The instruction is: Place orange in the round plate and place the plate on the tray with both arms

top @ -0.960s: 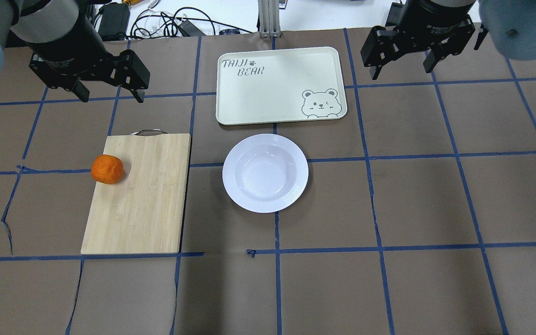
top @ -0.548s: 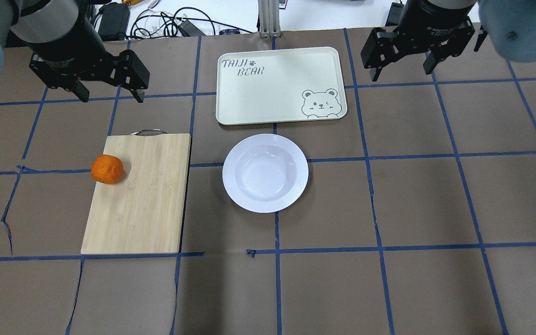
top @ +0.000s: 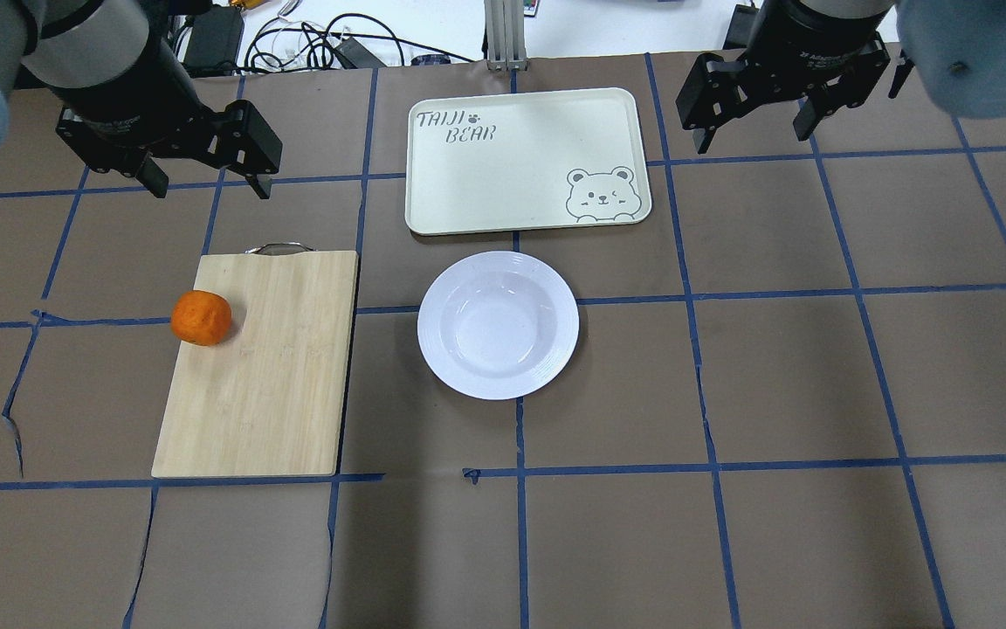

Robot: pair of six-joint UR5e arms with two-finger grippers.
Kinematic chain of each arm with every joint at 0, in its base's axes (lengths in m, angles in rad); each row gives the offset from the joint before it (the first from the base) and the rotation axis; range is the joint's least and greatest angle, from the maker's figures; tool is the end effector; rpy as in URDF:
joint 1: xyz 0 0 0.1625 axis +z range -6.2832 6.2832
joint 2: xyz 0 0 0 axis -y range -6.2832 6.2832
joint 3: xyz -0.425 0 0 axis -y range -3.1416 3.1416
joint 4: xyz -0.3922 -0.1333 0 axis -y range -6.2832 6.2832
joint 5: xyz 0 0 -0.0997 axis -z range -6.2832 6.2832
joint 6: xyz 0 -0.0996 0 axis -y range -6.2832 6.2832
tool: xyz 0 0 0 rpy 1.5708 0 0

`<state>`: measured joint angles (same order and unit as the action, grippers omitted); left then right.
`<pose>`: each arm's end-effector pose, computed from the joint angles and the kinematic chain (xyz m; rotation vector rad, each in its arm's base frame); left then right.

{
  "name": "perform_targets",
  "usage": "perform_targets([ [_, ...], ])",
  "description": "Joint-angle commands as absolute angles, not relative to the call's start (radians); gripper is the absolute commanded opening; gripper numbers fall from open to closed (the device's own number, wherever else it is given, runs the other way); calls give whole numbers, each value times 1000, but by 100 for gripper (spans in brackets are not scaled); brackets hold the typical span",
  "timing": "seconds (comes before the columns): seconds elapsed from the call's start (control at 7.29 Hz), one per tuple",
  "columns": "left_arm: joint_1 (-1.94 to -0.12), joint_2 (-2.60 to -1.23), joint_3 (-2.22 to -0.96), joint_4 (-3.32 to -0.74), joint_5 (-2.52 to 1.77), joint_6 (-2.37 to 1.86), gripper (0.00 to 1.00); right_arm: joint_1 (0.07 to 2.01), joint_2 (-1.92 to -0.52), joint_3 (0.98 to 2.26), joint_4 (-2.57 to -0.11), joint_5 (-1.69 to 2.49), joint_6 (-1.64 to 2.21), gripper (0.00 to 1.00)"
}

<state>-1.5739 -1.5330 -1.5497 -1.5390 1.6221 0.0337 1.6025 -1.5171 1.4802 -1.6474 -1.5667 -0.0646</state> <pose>-0.1297 -0.4834 0.5202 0.0532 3.0854 -0.1388 0.1503 -0.5206 0.5137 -0.1512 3.1307 -0.1782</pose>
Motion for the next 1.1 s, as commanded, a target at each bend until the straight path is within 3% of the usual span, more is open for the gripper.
perform_targets([
  [0.0, -1575, -1523, -1560, -1539, 1621, 32, 100, 1601, -1517, 1480, -1647, -1569, -67, 100],
  [0.69, -1579, -1523, -1610, -1517, 1611, 86, 100, 1594, -1517, 1482, -1647, -1568, -67, 100],
  [0.96, -1548, -1589, -1664, -1403, 1621, 89, 100, 1592, -1517, 1482, -1649, -1566, -61, 100],
])
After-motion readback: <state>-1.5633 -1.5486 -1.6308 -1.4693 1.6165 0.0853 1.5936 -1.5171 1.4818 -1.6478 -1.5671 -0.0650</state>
